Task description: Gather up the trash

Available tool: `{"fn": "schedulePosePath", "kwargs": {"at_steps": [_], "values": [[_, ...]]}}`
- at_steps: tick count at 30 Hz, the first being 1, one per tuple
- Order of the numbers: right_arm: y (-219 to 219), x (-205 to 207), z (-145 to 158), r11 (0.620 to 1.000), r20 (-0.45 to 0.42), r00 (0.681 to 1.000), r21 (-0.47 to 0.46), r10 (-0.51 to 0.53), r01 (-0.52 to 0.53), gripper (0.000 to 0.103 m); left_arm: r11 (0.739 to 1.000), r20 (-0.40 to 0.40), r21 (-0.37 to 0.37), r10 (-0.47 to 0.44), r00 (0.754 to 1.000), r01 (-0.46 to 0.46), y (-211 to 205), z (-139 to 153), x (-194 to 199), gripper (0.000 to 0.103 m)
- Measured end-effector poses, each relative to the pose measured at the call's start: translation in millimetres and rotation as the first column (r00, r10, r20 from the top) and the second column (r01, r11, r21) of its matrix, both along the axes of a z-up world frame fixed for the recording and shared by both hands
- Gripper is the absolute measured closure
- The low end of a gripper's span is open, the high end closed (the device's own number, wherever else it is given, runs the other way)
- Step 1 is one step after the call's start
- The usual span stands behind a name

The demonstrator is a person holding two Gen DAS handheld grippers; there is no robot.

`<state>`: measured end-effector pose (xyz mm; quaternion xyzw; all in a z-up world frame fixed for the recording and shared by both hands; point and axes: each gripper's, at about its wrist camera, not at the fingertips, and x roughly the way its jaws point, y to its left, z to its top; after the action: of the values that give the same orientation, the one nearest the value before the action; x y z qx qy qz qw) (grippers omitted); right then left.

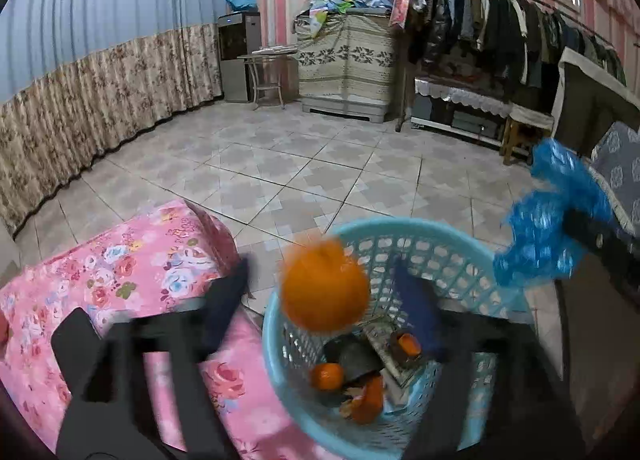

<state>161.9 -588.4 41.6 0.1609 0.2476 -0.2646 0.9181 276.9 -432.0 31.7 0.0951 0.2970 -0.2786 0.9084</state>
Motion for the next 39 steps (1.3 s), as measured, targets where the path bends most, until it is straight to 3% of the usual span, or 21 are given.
{"fn": "schedulePosePath", "kwargs": {"at_steps": [3,7,15,18,20,21,26,28,39], "values": [[-1.1,2.4,-5.2,1.000,-0.020,1.000,-0.003,-0.003,0.003,0.070,0.999,0.054,0.002,0.039,0.998,-0.039,6.6,11.3,0.7,0.011],[-1.6,12.3,-14.2,1.000,-0.064,0.998,-0.011,0.006,-0.007,0.070,0.998,0.069,0.000,0.067,0.995,-0.067,19.9,18.7,2.2,0.006],[10.5,31.8,-34.9,0.999,-0.134,0.990,-0.003,0.043,-0.043,0.068,0.991,0.117,-0.005,0.133,0.984,-0.133,58.5,23.3,-2.0,0.006],[16.6,44.5,-42.2,0.997,-0.149,0.986,0.021,0.075,-0.073,0.066,0.992,0.098,0.025,0.122,0.988,-0.125,64.0,19.4,-2.0,0.005],[22.6,49.4,-46.0,0.997,-0.145,0.986,0.028,0.077,-0.074,0.040,0.990,0.101,0.025,0.137,0.985,-0.140,69.6,18.6,-0.4,0.005],[25.1,51.8,-48.3,0.997,-0.147,0.987,0.022,0.070,-0.068,0.021,0.988,0.092,0.020,0.148,0.985,-0.150,75.0,17.0,1.0,0.005],[26.8,58.4,-55.0,0.998,-0.183,0.981,0.039,0.057,-0.051,0.017,0.981,0.052,-0.010,0.194,0.980,-0.194,102.9,13.9,7.1,0.005],[27.1,58.2,-54.6,0.998,-0.188,0.981,0.039,0.049,-0.042,0.010,0.977,0.063,-0.002,0.212,0.975,-0.212,114.9,13.8,4.5,0.005],[49.8,48.1,-51.1,0.995,-0.170,0.983,0.081,0.072,-0.058,0.006,0.959,0.092,-0.013,0.282,0.955,-0.282,173.7,33.3,-31.4,0.005]]}}
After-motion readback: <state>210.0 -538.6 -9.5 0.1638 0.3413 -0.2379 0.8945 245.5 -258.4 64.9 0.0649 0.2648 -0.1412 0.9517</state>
